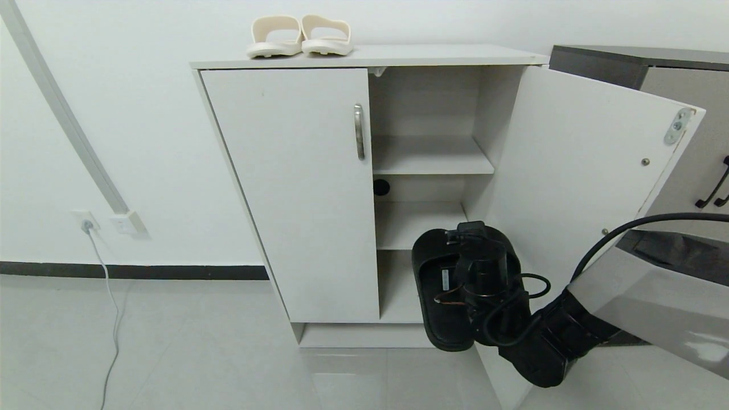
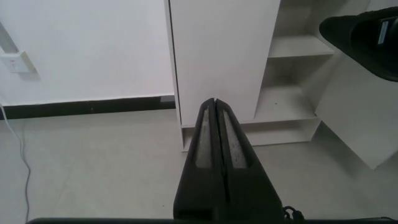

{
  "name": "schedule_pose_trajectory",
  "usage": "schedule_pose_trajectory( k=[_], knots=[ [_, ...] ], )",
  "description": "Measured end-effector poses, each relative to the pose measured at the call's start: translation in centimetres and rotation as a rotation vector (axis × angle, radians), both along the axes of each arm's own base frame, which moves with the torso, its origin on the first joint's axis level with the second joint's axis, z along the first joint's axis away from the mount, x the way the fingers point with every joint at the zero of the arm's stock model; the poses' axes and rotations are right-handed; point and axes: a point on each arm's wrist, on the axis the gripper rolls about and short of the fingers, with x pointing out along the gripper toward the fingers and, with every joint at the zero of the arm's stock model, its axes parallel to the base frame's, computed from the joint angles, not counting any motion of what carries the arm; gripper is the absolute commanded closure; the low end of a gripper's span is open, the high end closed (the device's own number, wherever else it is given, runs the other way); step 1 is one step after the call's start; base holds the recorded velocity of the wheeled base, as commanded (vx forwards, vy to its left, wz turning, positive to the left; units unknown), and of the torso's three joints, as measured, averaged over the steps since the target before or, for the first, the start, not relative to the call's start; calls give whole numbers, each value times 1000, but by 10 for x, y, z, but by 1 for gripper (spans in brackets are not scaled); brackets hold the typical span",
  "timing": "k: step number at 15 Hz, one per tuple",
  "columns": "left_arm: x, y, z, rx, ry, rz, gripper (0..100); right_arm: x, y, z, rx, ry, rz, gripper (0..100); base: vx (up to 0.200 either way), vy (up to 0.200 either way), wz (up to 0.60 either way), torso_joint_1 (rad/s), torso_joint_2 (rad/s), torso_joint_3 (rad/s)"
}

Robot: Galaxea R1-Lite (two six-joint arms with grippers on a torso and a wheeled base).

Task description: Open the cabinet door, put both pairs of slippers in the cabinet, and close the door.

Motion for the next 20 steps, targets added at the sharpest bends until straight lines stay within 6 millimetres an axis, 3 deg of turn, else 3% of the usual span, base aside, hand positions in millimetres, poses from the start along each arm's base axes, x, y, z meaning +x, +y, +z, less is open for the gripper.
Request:
schedule_pose_trajectory(
  k=[13, 16, 20],
  knots=[
    [0, 0, 0, 0, 1, 0, 100, 4, -7, -2, -7, 8, -2, 100, 0, 0, 0, 0, 0, 0],
    [0, 0, 0, 0, 1, 0, 100, -7, 13, -3, 7, 20, 142, 100, 0, 0, 0, 0, 0, 0],
    [0, 0, 0, 0, 1, -1, 100, 13, 43, 4, 64, -13, 177, 100, 0, 0, 0, 0, 0, 0]
  ],
)
